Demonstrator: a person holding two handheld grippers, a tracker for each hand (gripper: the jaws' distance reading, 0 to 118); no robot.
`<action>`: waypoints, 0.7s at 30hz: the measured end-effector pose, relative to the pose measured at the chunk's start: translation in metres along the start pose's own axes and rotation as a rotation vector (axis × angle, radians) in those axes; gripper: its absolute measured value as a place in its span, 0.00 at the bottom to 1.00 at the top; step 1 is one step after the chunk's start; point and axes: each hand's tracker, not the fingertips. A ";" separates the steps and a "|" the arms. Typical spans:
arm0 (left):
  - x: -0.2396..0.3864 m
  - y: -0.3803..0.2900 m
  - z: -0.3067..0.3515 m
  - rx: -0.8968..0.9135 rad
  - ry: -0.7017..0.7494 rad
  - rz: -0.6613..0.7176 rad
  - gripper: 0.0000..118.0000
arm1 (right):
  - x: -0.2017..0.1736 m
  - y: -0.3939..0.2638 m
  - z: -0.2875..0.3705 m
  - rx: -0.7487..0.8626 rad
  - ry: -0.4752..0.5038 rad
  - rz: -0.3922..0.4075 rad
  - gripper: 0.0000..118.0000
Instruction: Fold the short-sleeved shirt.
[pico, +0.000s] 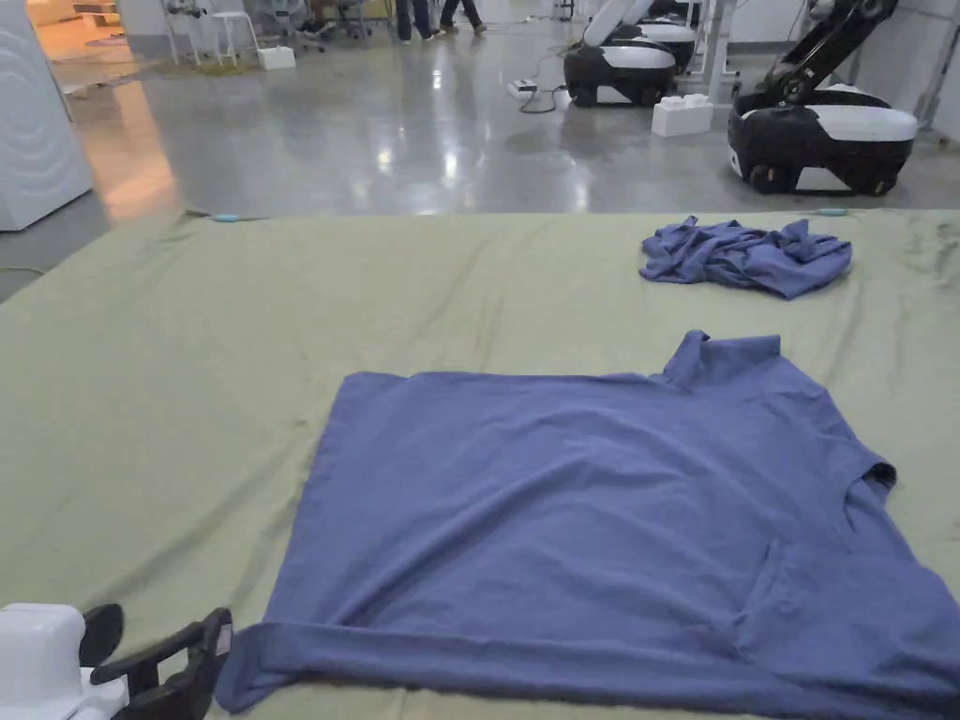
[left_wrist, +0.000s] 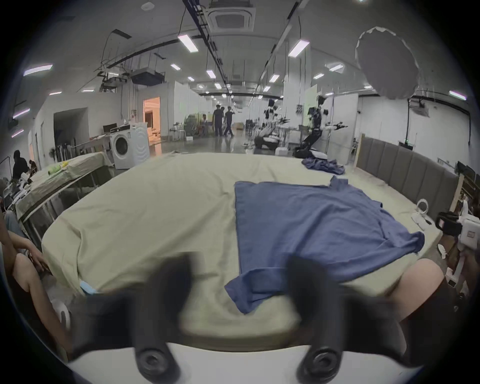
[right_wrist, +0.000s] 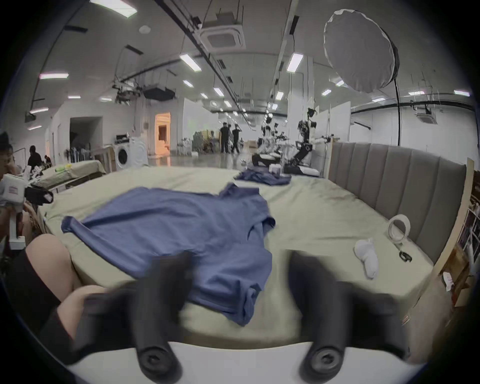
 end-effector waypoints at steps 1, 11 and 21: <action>0.002 0.000 0.002 -0.010 0.019 -0.016 0.00 | -0.009 0.002 0.000 0.008 -0.030 0.032 0.02; 0.004 -0.026 -0.074 -0.275 0.025 -0.007 0.98 | -0.040 -0.003 -0.025 -0.074 0.027 0.059 0.02; 0.012 -0.039 -0.105 -0.322 -0.062 -0.030 0.00 | -0.004 -0.025 -0.010 -0.141 -0.013 0.072 0.02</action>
